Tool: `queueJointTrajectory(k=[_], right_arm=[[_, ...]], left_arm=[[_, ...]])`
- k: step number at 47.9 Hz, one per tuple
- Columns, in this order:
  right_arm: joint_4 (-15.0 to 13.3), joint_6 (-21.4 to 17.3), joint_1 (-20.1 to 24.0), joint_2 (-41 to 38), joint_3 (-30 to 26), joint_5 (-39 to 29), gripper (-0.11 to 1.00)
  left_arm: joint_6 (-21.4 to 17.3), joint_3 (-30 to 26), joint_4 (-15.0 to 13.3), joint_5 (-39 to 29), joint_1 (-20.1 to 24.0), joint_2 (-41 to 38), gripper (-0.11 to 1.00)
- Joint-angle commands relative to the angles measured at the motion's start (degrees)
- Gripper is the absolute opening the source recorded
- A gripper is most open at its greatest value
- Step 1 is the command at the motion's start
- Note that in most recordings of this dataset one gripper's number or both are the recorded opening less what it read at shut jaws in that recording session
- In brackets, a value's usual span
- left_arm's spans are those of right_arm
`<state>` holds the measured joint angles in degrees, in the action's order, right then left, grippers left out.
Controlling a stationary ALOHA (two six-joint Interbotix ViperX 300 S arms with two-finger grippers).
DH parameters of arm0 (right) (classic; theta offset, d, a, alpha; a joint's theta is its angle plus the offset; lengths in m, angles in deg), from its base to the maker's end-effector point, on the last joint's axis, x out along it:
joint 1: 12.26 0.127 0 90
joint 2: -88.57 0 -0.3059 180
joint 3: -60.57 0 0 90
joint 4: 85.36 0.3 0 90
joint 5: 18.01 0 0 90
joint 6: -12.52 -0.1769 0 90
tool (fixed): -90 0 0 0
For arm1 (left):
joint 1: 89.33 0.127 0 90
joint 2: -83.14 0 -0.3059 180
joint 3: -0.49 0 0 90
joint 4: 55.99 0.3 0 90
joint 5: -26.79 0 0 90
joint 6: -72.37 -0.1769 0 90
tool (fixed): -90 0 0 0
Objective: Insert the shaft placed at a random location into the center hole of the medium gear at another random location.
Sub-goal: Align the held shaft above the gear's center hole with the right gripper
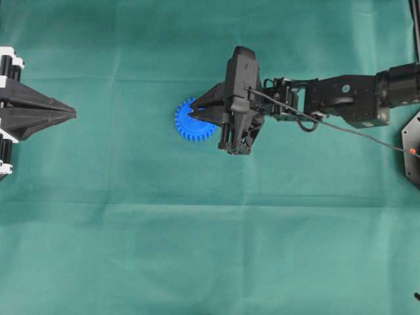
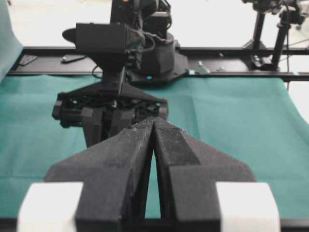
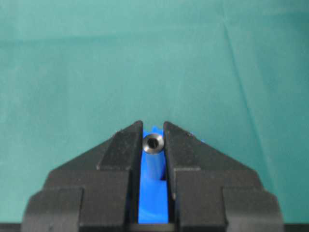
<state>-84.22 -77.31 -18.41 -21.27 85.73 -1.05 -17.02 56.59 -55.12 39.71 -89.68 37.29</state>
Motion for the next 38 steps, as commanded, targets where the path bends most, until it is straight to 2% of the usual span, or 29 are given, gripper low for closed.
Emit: queueJointTrajectory(k=[1,21,38], right_arm=[[0.18,0.18,0.09,0.09,-1.41,1.23,0.13],[0.18,0.18,0.00,-0.09,-1.32,1.49,0.13],[0.18,0.53,-0.26,3.43,-0.88,1.49,0.13]], left_arm=[[0.09,-1.05,0.09,0.26,0.00,-0.35,0.00],[0.09,-1.05,0.09,0.18,-0.09,-0.44,0.00],[0.09,-1.05,0.09,0.00,0.00,-0.35,0.00]])
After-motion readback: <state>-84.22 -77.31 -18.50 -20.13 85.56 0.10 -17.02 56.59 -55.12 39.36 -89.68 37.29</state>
